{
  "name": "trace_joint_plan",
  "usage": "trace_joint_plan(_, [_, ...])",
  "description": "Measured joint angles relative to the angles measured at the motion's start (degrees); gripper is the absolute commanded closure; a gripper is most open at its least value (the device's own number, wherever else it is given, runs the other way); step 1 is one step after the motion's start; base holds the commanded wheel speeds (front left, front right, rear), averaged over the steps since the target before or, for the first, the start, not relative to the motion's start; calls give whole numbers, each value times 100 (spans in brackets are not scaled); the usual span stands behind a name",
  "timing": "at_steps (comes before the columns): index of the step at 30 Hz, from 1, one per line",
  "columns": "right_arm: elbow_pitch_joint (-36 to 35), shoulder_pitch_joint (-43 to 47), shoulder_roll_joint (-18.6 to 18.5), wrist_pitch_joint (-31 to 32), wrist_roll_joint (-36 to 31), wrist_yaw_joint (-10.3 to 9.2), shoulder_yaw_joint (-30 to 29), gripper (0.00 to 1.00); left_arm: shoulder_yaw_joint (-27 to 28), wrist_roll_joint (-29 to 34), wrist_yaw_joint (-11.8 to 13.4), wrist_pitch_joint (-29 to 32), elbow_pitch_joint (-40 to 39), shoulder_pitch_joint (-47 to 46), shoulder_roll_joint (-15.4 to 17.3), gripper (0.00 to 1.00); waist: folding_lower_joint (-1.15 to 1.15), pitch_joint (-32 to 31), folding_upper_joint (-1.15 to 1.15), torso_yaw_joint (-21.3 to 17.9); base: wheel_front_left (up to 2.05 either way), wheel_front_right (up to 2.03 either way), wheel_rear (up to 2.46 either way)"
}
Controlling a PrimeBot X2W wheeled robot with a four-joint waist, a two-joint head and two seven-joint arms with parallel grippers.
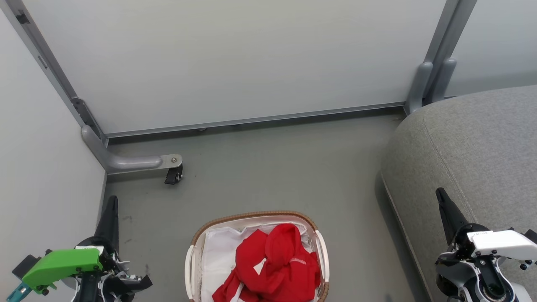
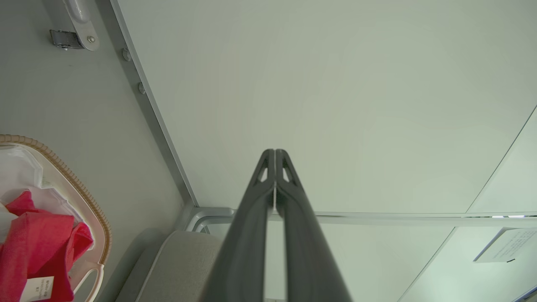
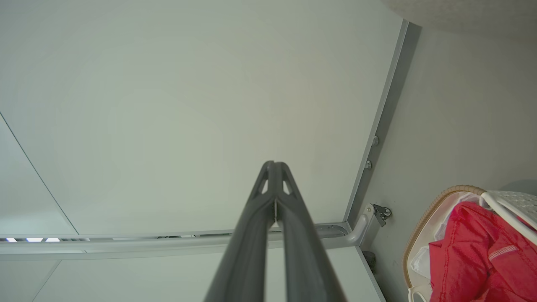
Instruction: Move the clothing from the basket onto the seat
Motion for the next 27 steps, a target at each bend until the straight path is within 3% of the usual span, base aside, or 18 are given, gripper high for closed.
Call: trace_joint_plan(27, [0, 0, 0, 0, 0, 0, 0, 100, 0, 0, 0, 0, 0, 0, 0, 100, 0, 0, 0, 0, 0, 0, 0])
